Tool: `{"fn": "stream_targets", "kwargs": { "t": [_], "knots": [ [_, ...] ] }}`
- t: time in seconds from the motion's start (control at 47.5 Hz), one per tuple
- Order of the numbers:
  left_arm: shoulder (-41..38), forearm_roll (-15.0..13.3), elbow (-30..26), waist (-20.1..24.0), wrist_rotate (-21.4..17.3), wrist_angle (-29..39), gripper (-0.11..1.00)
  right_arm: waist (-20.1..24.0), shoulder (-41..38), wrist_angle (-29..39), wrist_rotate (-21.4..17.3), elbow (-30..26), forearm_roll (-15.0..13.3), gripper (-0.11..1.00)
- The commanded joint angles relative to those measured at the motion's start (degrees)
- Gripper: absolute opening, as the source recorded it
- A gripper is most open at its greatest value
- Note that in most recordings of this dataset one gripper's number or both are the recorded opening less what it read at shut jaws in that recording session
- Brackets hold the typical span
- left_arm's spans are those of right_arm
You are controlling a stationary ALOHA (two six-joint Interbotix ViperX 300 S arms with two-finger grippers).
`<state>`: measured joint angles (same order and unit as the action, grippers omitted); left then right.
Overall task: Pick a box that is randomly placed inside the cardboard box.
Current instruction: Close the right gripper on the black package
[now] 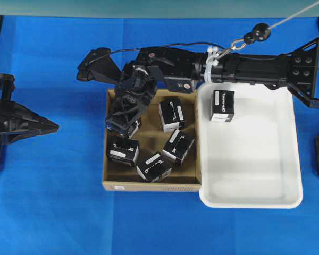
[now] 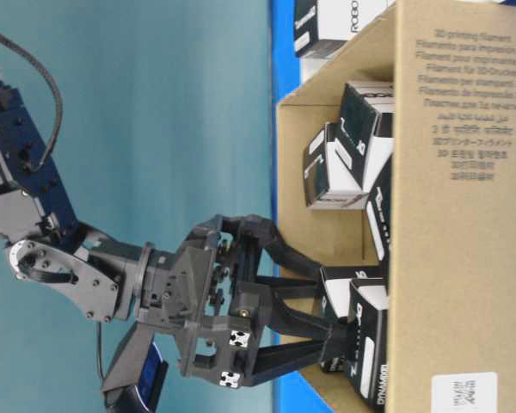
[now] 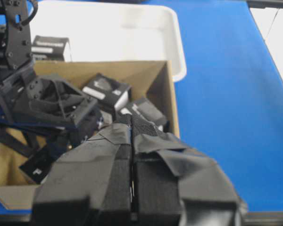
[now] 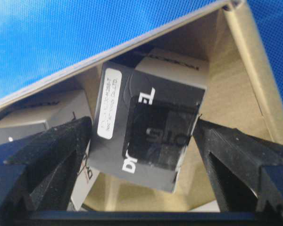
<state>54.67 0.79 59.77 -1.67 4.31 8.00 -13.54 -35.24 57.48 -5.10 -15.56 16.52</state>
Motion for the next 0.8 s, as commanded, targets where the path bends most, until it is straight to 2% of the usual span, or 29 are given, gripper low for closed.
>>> {"fn": "stream_targets", "kwargs": {
  "t": [0.0, 0.147, 0.295, 0.358, 0.505, 0.779],
  "knots": [
    [-0.4, 0.2, -1.8, -0.1, 0.0, -0.6, -0.06, -0.3, -1.8, -0.5, -0.1, 0.4, -0.4, 0.99],
    [-0.4, 0.2, -1.7, 0.0, 0.1, -0.6, -0.06, -0.1, -1.8, -0.4, -0.4, 0.4, -0.4, 0.99],
    [-0.4, 0.2, -1.7, 0.0, 0.0, -0.6, -0.06, 1.0, -1.1, 0.4, -4.5, 0.2, -0.4, 0.97],
    [-0.4, 0.2, -1.7, -0.1, 0.0, -0.6, -0.06, 1.2, -0.4, 0.7, -7.4, 0.2, -0.4, 0.93],
    [-0.4, 0.2, -1.7, 0.0, 0.0, -0.6, -0.06, 1.2, 1.5, 0.9, -10.3, 0.5, -0.4, 0.65],
    [-0.4, 0.2, -1.7, -0.1, 0.0, -0.5, -0.06, 0.5, 6.4, 1.8, -10.3, 0.3, -0.4, 0.62]
  ]
}}
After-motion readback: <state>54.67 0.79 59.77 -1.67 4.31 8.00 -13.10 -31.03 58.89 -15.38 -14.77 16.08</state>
